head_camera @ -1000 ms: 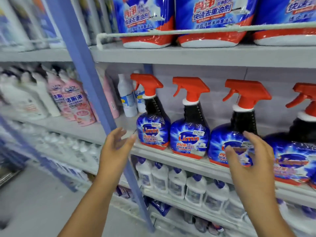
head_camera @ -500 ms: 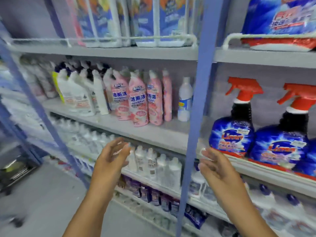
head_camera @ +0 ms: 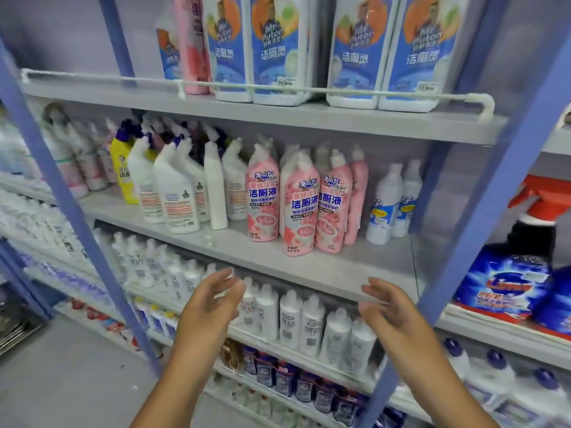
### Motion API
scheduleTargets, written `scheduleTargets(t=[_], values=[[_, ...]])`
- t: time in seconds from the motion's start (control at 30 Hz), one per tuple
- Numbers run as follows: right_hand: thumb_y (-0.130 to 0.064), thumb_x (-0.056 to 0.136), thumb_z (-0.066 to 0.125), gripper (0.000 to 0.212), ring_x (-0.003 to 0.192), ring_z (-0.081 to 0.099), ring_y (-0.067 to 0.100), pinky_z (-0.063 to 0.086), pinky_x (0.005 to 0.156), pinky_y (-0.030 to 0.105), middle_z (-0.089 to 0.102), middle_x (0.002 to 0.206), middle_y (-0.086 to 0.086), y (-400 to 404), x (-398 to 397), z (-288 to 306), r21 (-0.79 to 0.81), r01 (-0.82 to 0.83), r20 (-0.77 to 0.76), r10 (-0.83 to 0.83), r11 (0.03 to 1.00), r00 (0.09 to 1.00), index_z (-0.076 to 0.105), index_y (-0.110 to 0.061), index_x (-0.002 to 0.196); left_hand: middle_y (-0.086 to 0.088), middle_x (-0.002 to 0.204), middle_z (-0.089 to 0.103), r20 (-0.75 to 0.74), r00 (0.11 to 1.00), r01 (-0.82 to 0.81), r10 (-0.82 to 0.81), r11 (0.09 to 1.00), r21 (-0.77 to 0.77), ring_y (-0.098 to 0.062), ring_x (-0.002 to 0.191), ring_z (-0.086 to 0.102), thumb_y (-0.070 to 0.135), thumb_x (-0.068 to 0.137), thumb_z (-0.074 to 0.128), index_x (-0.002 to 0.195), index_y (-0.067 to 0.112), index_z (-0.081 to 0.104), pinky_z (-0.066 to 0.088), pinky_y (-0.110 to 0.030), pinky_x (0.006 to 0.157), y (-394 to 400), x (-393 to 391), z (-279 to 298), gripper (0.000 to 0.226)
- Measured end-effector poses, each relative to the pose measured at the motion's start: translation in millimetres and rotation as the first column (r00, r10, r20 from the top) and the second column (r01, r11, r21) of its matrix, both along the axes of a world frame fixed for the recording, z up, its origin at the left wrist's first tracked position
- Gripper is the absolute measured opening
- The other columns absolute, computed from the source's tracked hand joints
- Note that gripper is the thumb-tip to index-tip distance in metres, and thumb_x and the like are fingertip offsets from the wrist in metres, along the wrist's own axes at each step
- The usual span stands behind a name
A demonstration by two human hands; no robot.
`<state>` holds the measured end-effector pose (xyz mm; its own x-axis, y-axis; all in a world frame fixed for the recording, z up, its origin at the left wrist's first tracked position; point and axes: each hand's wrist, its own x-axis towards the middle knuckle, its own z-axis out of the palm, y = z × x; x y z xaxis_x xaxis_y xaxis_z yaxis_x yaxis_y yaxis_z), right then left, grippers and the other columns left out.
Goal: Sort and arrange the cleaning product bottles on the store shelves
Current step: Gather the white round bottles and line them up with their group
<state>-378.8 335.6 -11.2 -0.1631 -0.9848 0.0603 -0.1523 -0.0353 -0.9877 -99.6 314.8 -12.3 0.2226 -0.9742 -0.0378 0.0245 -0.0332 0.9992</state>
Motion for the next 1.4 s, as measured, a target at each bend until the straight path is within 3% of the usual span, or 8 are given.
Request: scheduleTargets(t=[0.27,0.43,0.6,0.73,0.9,1.0,1.13,1.4], values=[[-0.015,0.097,0.065,0.032,0.103,0.066,-0.005,0.049,0.074,0.017,0.063,0.125,-0.021,-76,-5,-14,-0.043,0.096,0.034,-0.094,0.994,0.995,0.057,-0.038,0.118,0.023,0.112,0.071,0.079,0.996,0.05,-0.052,0.999,0.022,-0.007,0.107,0.07,0.062,0.072,0.072,0.119,0.045,0.065,0.056,-0.045,0.098,-68,-13,8,0.051],[-0.012,0.094,0.068,0.036,0.106,0.066,0.006,0.05,0.093,0.026,0.066,0.123,-0.011,-126,-10,-16,-0.056,0.175,0.059,-0.172,0.983,0.983,0.058,-0.034,0.121,0.021,0.117,0.07,0.125,0.979,0.168,-0.164,0.986,-0.022,0.004,0.1,0.068,0.053,0.079,0.072,0.12,0.043,0.064,0.057,-0.035,0.094,-102,-48,12,0.043],[-0.006,0.094,0.067,0.032,0.09,0.061,-0.001,0.047,0.067,0.006,0.065,0.109,-0.011,-168,-26,-1,-0.083,0.375,0.117,-0.365,0.923,0.924,0.057,-0.023,0.12,0.021,0.111,0.073,0.134,0.969,0.212,-0.206,0.977,-0.032,0.002,0.099,0.07,0.037,0.087,0.076,0.116,0.038,0.066,0.056,-0.042,0.098,-138,-70,8,0.031],[-0.001,0.091,0.068,0.03,0.075,0.058,0.003,0.041,0.06,0.002,0.058,0.084,-0.016,-213,-35,14,-0.17,0.547,0.042,-0.548,0.82,0.835,0.055,-0.029,0.089,0.024,0.105,0.073,0.113,0.945,0.312,-0.307,0.949,-0.035,-0.007,0.101,0.072,0.041,0.082,0.077,0.113,0.037,0.067,0.057,-0.041,0.095,-161,-81,0,0.033],[-0.004,0.082,0.076,0.021,0.068,0.065,0.003,0.046,0.055,0.008,0.067,0.084,-0.004,-259,-49,18,-0.192,0.616,-0.021,-0.631,0.764,0.776,0.06,-0.014,0.094,0.02,0.106,0.075,0.1,0.895,0.436,-0.434,0.9,0.003,-0.008,0.099,0.073,0.048,0.073,0.082,0.115,0.035,0.067,0.059,-0.047,0.093,-183,-87,-8,0.046],[-0.008,0.076,0.075,0.019,0.067,0.071,0.013,0.061,0.061,0.037,0.07,0.077,0.004,-276,-51,15,-0.219,0.618,-0.094,-0.647,0.755,0.757,0.063,-0.014,0.089,0.02,0.105,0.075,0.093,0.874,0.477,-0.477,0.878,0.017,-0.009,0.099,0.073,0.035,0.084,0.082,0.113,0.035,0.067,0.058,-0.045,0.096,-197,-87,-12,0.033],[-0.009,0.078,0.078,0.024,0.066,0.065,-0.002,0.046,0.053,0.009,0.065,0.076,-0.009,-269,-45,21,-0.192,0.642,-0.134,-0.668,0.742,0.732,0.059,-0.023,0.085,0.018,0.108,0.074,0.136,0.834,0.541,-0.535,0.841,-0.005,-0.007,0.101,0.072,0.048,0.072,0.078,0.11,0.039,0.067,0.056,-0.045,0.098,-208,-89,-11,0.041],[-0.023,0.074,0.089,0.039,0.084,0.065,-0.009,0.048,0.064,0.005,0.07,0.095,-0.019,-166,14,35,-0.137,0.566,-0.158,-0.582,0.813,0.798,0.063,-0.033,0.102,0.013,0.12,0.069,0.244,0.722,0.68,-0.647,0.729,-0.079,0.002,0.107,0.067,0.023,0.083,0.083,0.118,0.04,0.06,0.054,-0.024,0.092,-213,-111,-23,0.046]])
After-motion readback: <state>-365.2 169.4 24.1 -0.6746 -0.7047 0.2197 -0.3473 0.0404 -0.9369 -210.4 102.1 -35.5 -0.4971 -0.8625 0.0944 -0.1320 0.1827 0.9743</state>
